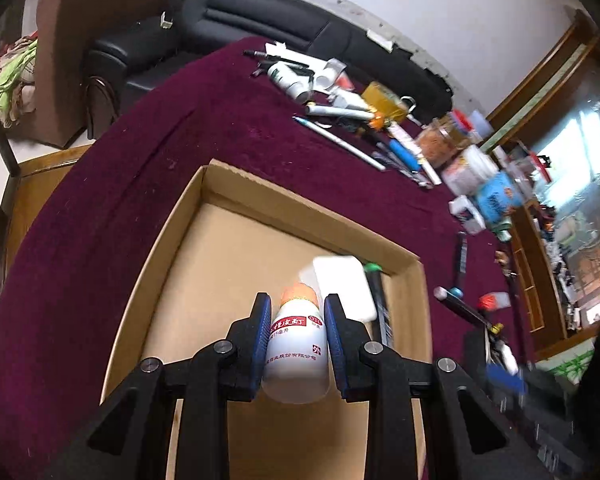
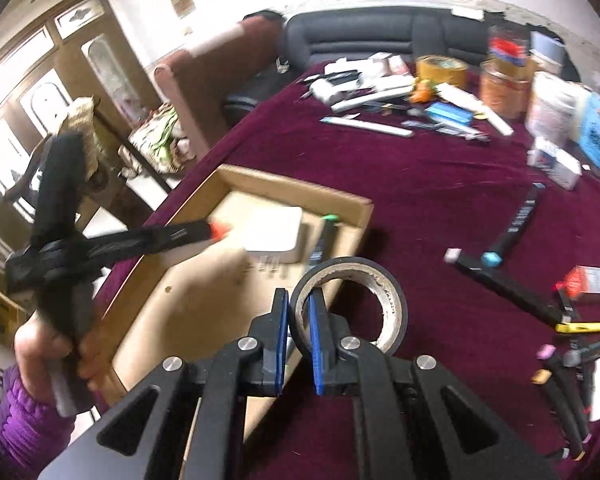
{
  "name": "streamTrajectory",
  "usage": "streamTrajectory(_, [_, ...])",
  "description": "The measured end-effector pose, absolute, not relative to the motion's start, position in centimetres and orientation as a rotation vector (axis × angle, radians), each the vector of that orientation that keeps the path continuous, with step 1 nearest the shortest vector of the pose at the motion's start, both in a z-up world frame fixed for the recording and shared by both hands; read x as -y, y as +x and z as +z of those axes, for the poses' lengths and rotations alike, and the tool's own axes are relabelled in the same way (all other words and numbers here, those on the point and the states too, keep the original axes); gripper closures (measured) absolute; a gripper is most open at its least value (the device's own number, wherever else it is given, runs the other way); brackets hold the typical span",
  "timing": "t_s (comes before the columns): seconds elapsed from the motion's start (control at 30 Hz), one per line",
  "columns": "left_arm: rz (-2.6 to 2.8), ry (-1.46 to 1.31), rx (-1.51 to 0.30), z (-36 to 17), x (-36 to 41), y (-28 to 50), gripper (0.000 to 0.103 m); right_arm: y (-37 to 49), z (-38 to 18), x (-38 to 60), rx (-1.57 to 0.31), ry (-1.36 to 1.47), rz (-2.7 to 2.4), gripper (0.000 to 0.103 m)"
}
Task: Organize rigid objects
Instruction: 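Set the glue bottle in the tray with the left tool while the right tool drops the tape roll there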
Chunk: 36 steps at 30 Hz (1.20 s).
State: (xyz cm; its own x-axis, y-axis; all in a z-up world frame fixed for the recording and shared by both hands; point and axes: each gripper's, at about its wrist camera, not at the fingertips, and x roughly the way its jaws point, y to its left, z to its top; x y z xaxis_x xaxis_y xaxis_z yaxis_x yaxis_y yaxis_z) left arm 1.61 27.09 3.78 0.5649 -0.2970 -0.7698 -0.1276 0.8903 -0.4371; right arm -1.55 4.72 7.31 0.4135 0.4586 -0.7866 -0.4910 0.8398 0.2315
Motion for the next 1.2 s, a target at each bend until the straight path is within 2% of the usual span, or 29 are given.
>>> streamTrajectory(0.33, [-0.073, -0.483, -1.033, 1.3, -27.2, 5.3, 0.074, -1.4, 4.9, -10.2, -1.044, -0.095, 0.651, 0.093])
streamTrajectory(0.4, [-0.085, -0.519, -1.032, 1.3, -27.7, 5.3, 0.064, -1.3, 4.5, -10.7, -1.053, -0.099, 0.653, 0.093])
streamTrajectory(0.43, [-0.085, -0.531, -1.03, 1.5, -27.9, 5.2, 0.056, -1.2, 4.4, -11.0, -1.058, -0.104, 0.653, 0.093])
streamTrajectory(0.6, [-0.102, -0.584, -0.969, 3.7, -29.2, 3.2, 0.054, -0.8, 3.4, -12.1, -1.084, -0.136, 0.662, 0.093])
streamTrajectory(0.67, [-0.091, -0.6, -0.923, 5.0, -29.9, 1.4, 0.037, -0.5, 3.1, -12.4, -1.091, -0.147, 0.658, 0.093])
streamTrajectory(0.73, [-0.086, -0.627, -0.873, 6.0, -30.4, -0.3, 0.032, -0.2, 2.9, -12.7, -1.092, -0.152, 0.656, 0.093])
streamTrajectory(0.83, [-0.089, -0.632, -0.819, 7.4, -30.8, -2.8, 0.032, 0.1, 2.9, -13.0, -1.093, -0.15, 0.656, 0.093])
streamTrajectory(0.97, [-0.041, -0.615, -0.76, 8.5, -30.9, -5.4, 0.022, 0.3, 2.6, -13.5, -1.121, -0.138, 0.678, 0.093])
streamTrajectory(1.07, [-0.008, -0.615, -0.73, 9.1, -30.9, -6.5, 0.022, 0.3, 2.8, -13.4, -1.121, -0.113, 0.676, 0.093])
streamTrajectory(1.13, [-0.003, -0.611, -0.723, 9.4, -30.6, -7.1, 0.022, 0.3, 3.7, -12.8, -1.084, -0.113, 0.666, 0.09])
streamTrajectory(1.2, [-0.007, -0.596, -0.717, 9.8, -29.9, -7.6, 0.022, -0.4, 5.2, -11.6, -1.04, -0.1, 0.666, 0.074])
